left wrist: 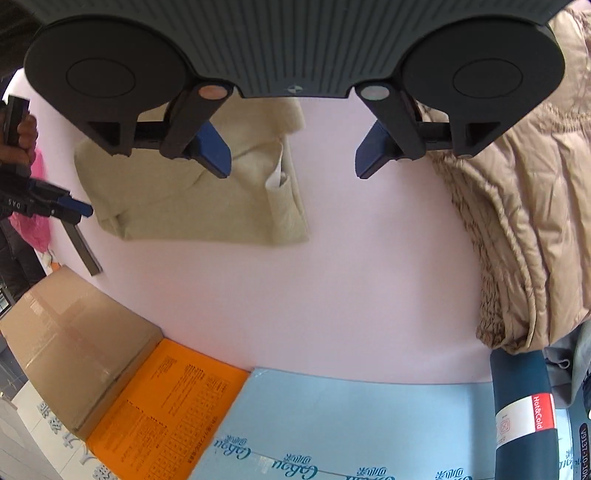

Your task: Fold clothes

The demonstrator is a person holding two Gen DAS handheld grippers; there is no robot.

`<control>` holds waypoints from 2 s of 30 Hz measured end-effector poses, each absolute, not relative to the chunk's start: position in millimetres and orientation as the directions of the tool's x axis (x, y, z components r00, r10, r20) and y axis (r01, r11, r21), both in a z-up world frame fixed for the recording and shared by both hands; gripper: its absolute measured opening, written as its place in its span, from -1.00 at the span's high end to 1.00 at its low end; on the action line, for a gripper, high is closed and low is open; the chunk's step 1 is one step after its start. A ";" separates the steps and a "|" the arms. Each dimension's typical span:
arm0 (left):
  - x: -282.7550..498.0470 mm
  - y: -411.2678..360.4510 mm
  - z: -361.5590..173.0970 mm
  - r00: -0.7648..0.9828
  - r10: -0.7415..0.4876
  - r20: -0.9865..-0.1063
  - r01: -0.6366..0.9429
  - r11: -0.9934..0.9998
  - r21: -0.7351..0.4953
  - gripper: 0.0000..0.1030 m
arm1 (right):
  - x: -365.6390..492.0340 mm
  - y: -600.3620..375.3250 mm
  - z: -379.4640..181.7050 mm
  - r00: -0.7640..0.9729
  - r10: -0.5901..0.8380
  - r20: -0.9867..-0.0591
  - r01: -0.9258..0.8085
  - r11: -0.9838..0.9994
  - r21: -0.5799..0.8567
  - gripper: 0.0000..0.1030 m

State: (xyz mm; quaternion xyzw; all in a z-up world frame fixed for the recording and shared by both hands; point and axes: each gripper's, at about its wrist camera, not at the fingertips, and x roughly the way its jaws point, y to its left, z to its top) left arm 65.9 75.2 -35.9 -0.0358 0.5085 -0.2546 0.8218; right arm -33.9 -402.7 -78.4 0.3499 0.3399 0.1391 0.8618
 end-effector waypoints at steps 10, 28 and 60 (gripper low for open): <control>33.9 57.7 -55.3 0.370 -0.409 -0.834 0.391 0.883 -0.260 -0.38 | -12.0 -374.7 -63.6 0.646 0.428 -0.631 -0.149 0.882 0.447 0.25; 19.6 48.3 -15.7 0.556 -0.416 -0.720 0.450 0.878 -0.161 0.94 | -36.4 -365.0 -21.1 0.703 0.404 -0.585 -0.187 0.899 0.397 0.89; 69.7 28.0 -54.3 0.553 -0.303 -0.776 0.412 0.909 -0.061 0.46 | -12.3 -338.7 -54.4 0.626 0.365 -0.689 -0.266 0.931 0.251 0.87</control>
